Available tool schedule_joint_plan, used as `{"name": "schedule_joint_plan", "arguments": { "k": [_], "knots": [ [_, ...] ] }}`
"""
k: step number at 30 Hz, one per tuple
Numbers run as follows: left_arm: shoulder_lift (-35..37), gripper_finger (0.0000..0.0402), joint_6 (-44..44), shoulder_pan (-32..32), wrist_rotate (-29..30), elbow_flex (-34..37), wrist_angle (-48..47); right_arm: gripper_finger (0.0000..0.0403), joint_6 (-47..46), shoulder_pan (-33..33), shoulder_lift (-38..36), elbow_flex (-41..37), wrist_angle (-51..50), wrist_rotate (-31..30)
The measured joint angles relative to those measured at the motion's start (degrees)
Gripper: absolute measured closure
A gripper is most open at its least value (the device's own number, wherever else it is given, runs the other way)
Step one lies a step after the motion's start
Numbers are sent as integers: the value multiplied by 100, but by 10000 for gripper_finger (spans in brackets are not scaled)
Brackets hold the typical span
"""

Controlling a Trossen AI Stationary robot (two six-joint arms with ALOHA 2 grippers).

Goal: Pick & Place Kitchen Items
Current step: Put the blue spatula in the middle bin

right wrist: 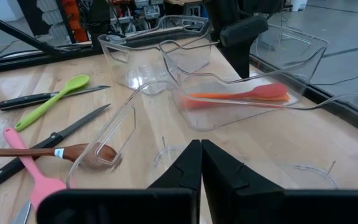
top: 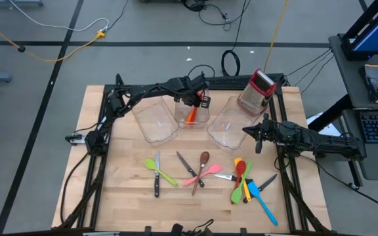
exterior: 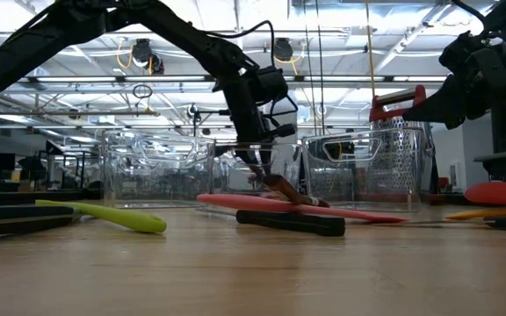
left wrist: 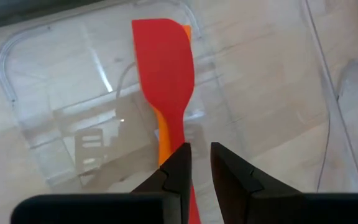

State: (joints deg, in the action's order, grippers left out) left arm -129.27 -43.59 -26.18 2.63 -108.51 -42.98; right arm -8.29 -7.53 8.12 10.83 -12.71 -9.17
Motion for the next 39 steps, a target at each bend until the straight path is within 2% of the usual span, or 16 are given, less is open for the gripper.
{"name": "schedule_joint_plan", "arguments": {
  "k": [4, 9, 12, 20, 26, 30, 39],
  "knots": [
    [59, 339, 4, -23, -74, -15, 22, 399, 0, 0, 0, 0, 0, 2],
    [424, 339, 111, -56, -894, -82, 204, 399, 0, 0, 0, 0, 6, 19],
    [770, 339, 189, 24, -1064, -83, 328, 399, 0, 0, 0, 0, 38, 27],
    [1846, 339, 1217, 588, -1019, -90, 217, 399, -2, 4, 0, 0, 140, 69],
    [2434, 339, 1745, 1194, -1012, -90, 232, 399, -199, 4, 0, 0, 140, 638],
    [2590, 339, 2009, 1588, -897, -90, 192, 399, -785, 4, 0, 0, 172, 936],
    [2483, 339, 1910, 2329, -297, -70, 112, 399, -1632, 4, 2, 0, 136, 950]
  ]
}}
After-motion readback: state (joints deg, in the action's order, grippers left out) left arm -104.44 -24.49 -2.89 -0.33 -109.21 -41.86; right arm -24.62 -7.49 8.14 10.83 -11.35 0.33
